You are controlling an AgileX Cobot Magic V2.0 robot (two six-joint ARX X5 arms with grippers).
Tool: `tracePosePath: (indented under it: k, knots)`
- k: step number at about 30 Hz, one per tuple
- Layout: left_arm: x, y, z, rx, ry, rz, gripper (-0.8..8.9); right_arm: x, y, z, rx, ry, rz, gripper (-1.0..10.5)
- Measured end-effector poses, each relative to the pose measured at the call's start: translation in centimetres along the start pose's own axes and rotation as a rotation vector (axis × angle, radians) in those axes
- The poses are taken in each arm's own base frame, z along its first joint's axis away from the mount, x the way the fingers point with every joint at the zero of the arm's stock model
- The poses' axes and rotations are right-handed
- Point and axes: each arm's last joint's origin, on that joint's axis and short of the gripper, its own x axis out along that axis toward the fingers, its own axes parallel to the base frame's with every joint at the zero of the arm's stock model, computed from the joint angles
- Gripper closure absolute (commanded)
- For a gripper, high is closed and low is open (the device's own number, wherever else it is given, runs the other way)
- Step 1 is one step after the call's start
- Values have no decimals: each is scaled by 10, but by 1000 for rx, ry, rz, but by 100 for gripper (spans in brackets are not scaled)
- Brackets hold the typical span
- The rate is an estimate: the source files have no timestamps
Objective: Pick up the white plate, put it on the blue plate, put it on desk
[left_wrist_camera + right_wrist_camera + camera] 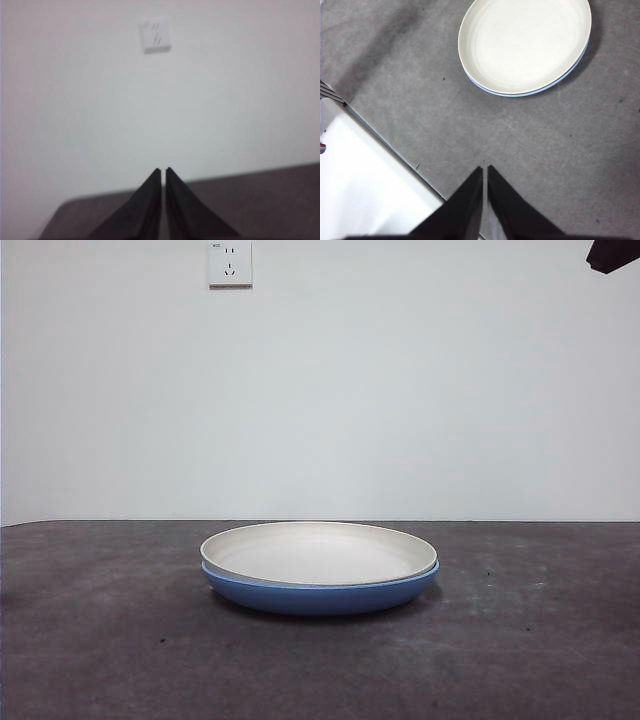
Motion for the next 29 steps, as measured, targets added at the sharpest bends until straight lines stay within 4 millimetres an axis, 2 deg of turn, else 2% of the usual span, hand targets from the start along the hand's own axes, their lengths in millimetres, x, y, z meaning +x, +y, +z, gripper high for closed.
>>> tracePosePath:
  k: [6, 12, 21, 29]
  knots:
    - [-13, -3, -53, -2, 79, 40, 799, 0, 0, 0, 0, 0, 0, 937]
    - [-21, -6, -93, -28, 198, 40, 799, 0, 0, 0, 0, 0, 0, 937]
    - [-28, -10, -122, -60, 293, 35, 799, 0, 0, 0, 0, 0, 0, 937]
    - [-31, -10, -129, -81, 364, 33, 798, 0, 0, 0, 0, 0, 0, 937]
